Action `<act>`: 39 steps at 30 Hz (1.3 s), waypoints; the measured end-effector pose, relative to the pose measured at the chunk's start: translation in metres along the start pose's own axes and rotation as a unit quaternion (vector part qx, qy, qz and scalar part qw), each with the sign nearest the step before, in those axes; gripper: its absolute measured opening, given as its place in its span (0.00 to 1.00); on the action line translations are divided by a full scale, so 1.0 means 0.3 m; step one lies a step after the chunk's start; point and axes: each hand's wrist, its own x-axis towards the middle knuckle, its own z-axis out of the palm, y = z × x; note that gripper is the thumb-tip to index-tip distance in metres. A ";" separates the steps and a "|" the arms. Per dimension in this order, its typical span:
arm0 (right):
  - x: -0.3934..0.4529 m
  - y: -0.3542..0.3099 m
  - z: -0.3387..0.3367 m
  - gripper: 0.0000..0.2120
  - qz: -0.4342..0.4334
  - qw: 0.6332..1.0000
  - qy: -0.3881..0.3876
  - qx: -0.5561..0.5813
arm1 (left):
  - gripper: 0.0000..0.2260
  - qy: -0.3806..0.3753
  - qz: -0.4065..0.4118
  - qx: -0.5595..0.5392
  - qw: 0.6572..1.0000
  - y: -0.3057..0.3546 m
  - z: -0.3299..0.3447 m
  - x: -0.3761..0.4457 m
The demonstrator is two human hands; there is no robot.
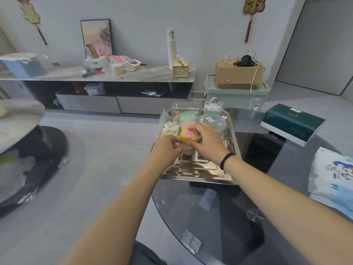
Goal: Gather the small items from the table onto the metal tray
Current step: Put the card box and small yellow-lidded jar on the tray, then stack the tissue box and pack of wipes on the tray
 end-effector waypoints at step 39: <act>-0.444 0.324 -0.499 0.19 0.158 0.938 0.093 -0.295 | 0.21 -0.117 0.205 0.115 0.965 0.514 0.379 -0.139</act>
